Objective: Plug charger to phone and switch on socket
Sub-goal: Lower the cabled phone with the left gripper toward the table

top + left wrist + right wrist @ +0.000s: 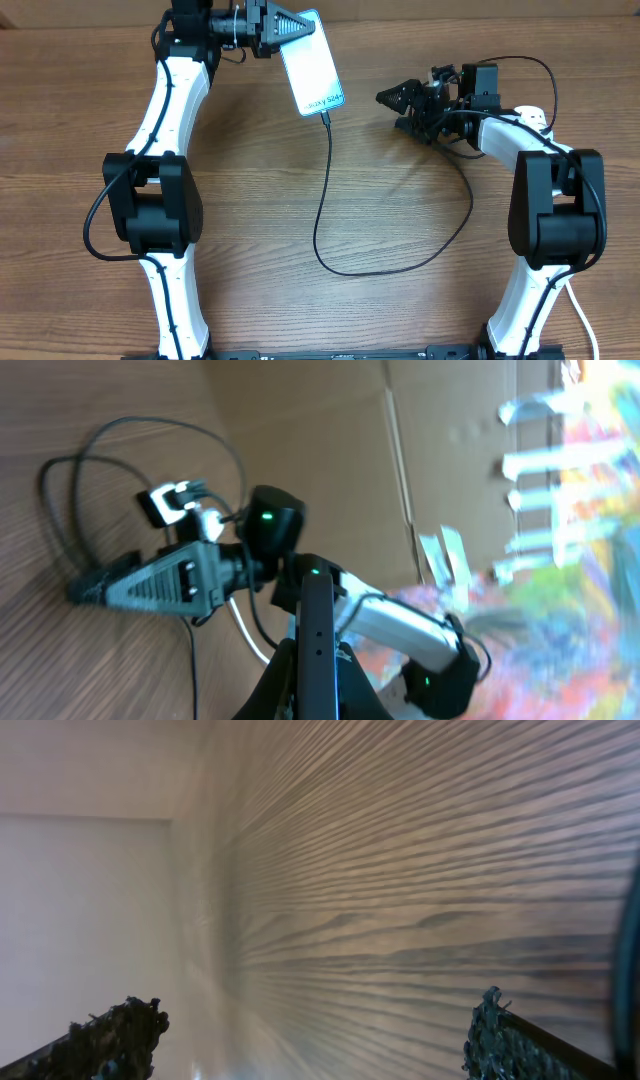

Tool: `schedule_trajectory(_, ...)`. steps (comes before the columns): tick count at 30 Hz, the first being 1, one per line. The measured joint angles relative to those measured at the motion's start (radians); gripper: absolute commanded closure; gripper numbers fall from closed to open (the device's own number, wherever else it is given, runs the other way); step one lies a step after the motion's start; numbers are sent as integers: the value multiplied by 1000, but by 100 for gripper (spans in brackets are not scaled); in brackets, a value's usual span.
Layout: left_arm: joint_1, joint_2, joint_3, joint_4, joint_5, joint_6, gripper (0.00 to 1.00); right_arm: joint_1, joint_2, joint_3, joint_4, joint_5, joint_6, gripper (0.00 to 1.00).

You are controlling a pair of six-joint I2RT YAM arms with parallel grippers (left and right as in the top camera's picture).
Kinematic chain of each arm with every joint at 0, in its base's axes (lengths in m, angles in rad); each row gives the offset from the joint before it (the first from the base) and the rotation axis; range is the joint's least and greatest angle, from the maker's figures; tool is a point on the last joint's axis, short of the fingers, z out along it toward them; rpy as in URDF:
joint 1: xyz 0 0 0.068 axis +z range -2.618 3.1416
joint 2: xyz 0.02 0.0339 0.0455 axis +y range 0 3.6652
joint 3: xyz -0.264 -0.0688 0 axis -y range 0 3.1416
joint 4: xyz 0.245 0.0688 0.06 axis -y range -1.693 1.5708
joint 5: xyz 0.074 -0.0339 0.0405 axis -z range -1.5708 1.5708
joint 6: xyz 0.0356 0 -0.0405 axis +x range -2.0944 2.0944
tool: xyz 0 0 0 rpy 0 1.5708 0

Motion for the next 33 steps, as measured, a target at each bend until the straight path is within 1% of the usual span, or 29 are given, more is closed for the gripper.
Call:
schedule_trajectory(4,0,0,0,-192,-82,113,96,0,0,0,-13,50,-6,0)
schedule_trajectory(11,0,2,2,-529,-248,355,96,0,0,0,-19,109,-13,0)
schedule_trajectory(14,-2,4,0,-623,-310,435,96,0,0,0,-19,117,-15,0)
schedule_trajectory(21,-19,6,0,-764,-418,591,96,0,0,0,-18,124,-16,0)
schedule_trajectory(23,-29,6,0,-789,-439,619,96,0,0,0,-18,124,-15,0)
schedule_trajectory(28,-65,11,0,-840,-492,663,96,0,0,0,-19,124,-15,0)
schedule_trajectory(33,-94,47,0,-846,-508,681,96,0,0,0,-18,124,-16,0)
